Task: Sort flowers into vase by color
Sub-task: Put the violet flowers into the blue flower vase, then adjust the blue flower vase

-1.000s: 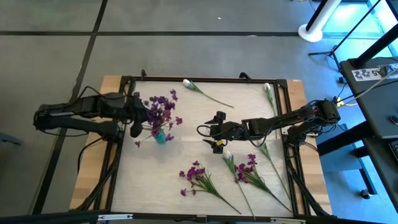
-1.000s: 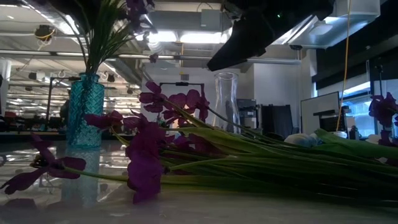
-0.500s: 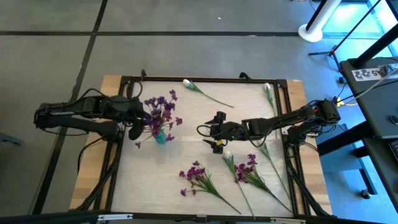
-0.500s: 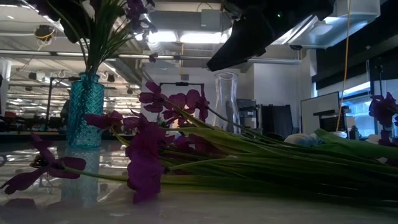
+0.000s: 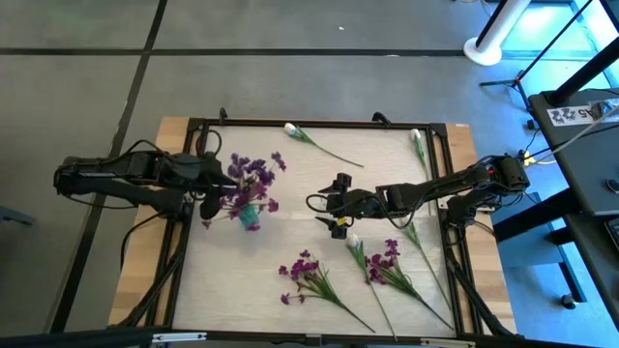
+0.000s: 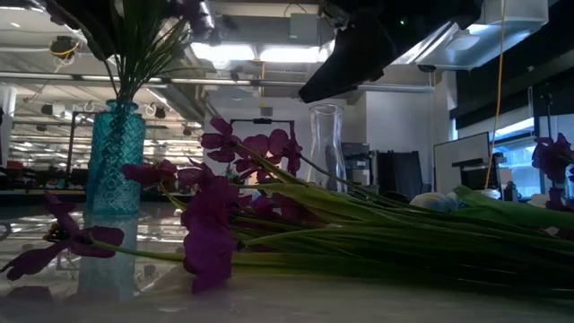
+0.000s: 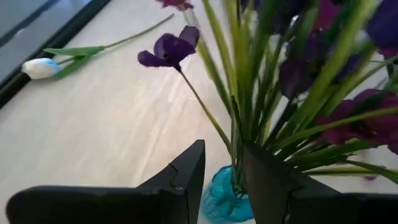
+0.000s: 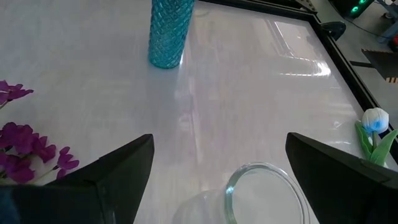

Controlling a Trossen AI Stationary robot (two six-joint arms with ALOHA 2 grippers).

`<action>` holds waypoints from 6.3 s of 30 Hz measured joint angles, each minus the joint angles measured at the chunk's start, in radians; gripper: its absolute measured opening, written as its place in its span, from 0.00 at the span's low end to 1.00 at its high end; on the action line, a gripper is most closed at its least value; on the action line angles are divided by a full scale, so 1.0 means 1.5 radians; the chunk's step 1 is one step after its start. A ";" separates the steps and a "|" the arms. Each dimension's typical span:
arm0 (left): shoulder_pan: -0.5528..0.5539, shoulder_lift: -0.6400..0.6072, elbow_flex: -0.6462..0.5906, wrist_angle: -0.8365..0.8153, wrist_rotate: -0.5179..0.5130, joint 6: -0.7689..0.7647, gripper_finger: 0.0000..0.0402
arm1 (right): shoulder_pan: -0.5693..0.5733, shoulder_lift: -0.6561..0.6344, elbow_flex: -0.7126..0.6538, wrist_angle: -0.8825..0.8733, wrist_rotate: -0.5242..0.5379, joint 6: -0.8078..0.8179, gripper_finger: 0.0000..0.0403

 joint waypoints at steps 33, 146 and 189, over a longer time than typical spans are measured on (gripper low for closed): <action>-0.042 -0.005 -0.103 0.098 0.036 0.006 0.41 | 0.000 0.000 0.000 0.001 -0.013 0.013 0.90; -0.399 0.014 0.110 0.142 0.078 -0.110 0.30 | 0.400 0.099 0.086 0.003 0.152 0.425 0.90; -0.381 0.262 -0.284 0.650 -0.502 -0.155 0.30 | 0.304 0.105 0.086 -0.012 0.155 0.332 0.90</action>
